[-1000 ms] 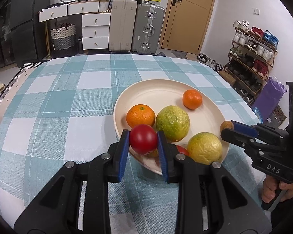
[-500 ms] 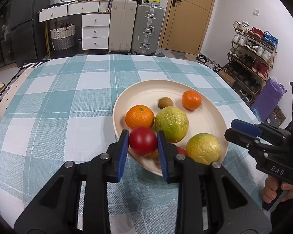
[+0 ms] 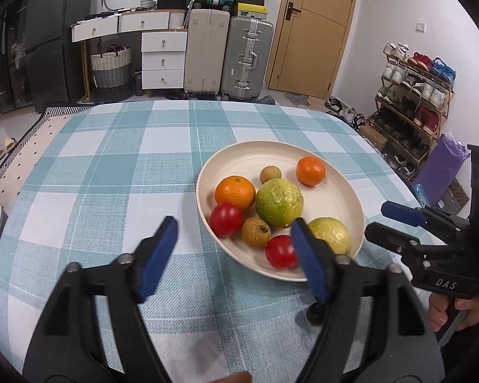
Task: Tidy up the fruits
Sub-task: 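Open the left tool to drop the red tomato into the plate, then move the left tool to the dark plums and close around one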
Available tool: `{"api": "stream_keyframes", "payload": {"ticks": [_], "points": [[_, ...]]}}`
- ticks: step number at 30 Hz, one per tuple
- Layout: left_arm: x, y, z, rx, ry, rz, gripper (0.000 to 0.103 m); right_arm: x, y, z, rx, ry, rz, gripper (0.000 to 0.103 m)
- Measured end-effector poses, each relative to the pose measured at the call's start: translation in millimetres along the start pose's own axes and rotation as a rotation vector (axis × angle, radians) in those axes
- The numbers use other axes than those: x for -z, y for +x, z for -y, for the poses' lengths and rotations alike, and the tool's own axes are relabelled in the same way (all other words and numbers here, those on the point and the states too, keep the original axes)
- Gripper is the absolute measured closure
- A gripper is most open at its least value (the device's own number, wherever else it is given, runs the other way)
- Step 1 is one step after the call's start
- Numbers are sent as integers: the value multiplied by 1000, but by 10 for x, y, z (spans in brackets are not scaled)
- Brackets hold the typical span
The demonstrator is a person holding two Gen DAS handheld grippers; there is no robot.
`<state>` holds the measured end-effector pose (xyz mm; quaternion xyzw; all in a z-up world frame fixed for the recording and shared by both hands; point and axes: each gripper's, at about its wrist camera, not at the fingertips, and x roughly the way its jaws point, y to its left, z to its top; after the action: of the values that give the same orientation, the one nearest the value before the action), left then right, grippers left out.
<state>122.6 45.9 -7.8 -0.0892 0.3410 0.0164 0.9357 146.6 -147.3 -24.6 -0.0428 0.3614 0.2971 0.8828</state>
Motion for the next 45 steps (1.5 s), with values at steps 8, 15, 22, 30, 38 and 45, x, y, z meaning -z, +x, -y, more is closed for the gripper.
{"api": "stream_keyframes", "payload": {"ticks": [8, 15, 22, 30, 38, 45], "points": [[135, -232, 77, -9, 25, 12, 12, 53, -89, -17, -3, 7, 1, 15], [252, -319, 127, -16, 23, 12, 1, 118, -174, 10, 4, 27, 2, 4], [345, -354, 211, -13, 28, 3, 1, 192, -217, -8, -1, 14, -15, 1], [411, -342, 329, -10, 37, -11, 1, 261, -236, 9, 11, 14, -20, 0], [471, -303, 418, 8, 47, -33, 1, 261, -259, 34, 20, 8, -13, 0], [504, -268, 499, 24, 79, -45, 1, 261, -256, 118, 36, 21, -12, 0]]}}
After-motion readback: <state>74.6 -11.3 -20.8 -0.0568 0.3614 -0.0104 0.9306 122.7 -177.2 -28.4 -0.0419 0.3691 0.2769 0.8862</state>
